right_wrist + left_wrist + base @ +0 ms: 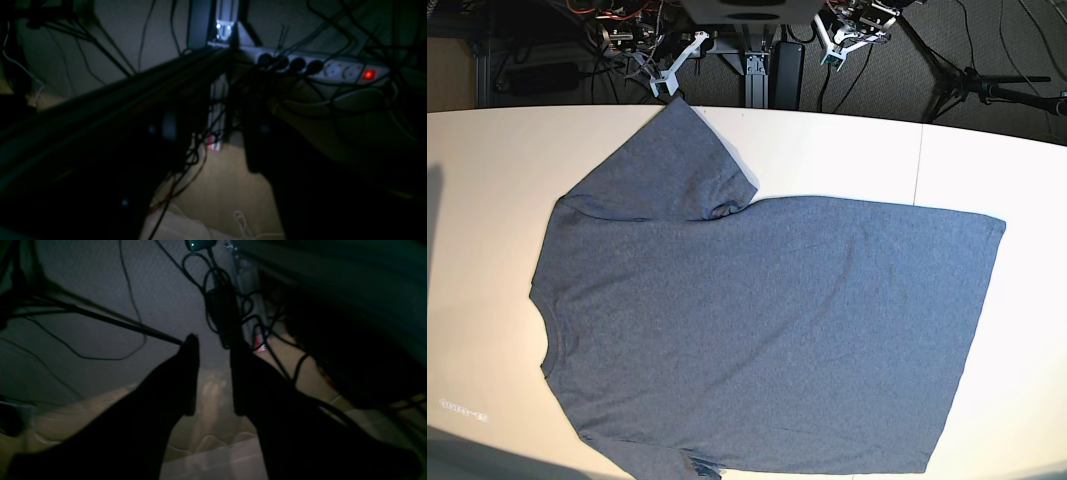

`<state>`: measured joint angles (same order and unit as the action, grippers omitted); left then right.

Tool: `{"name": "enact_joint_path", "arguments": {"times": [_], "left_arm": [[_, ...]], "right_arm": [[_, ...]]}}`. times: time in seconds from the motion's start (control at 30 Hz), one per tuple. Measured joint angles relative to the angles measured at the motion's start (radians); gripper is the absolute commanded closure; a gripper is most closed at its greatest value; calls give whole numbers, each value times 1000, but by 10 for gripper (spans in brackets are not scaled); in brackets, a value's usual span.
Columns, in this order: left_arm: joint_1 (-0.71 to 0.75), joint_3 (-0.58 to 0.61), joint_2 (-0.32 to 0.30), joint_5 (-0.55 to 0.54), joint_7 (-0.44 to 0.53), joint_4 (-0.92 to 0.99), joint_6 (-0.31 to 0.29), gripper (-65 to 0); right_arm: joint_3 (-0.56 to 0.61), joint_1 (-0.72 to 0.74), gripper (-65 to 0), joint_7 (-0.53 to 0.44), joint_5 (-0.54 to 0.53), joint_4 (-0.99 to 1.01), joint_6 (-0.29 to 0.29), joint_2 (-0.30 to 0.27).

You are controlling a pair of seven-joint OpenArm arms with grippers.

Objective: Fold the T-shirt properly
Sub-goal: 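Move both grippers out from rest toward the shirt's shoulder edge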

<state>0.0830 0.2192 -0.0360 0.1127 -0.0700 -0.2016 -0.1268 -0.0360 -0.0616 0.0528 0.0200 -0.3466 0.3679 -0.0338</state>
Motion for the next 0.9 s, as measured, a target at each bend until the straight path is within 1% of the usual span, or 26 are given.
{"name": "enact_joint_path", "arguments": {"times": [0.03,0.23,0.33,0.37,0.4,0.43,0.5,0.73,0.9], "left_arm": [[0,0,-3,16,0,-5,0,-196],[0,0,-23,18,-3,-19,0,-196],[4,0,-43,-34,-8,-19,-9,-196],[5,0,-55,-54,-9,-19,-29,-196],[8,0,-68,-67,-8,-19,-69,-196],[13,0,-80,-77,-7,-21,-92,-196],[32,0,-99,-79,2,-40,-114,-196],[154,0,-146,-79,79,-210,-132,-196],[240,0,-162,-78,80,-364,-135,-196]], "right_arm": [[0,-3,-274,3,0,0,1,0],[0,-11,-274,27,-1,-1,3,-2],[0,-25,-274,41,0,-12,3,-2],[0,-37,-274,45,0,-21,3,-2],[0,-48,-274,44,0,-33,3,-3],[0,-63,-274,48,1,-48,3,-5],[2,-95,-274,48,3,-87,6,-12],[2,-209,-274,48,2,-253,11,-36],[38,-266,-274,94,4,-361,11,-61]]}}
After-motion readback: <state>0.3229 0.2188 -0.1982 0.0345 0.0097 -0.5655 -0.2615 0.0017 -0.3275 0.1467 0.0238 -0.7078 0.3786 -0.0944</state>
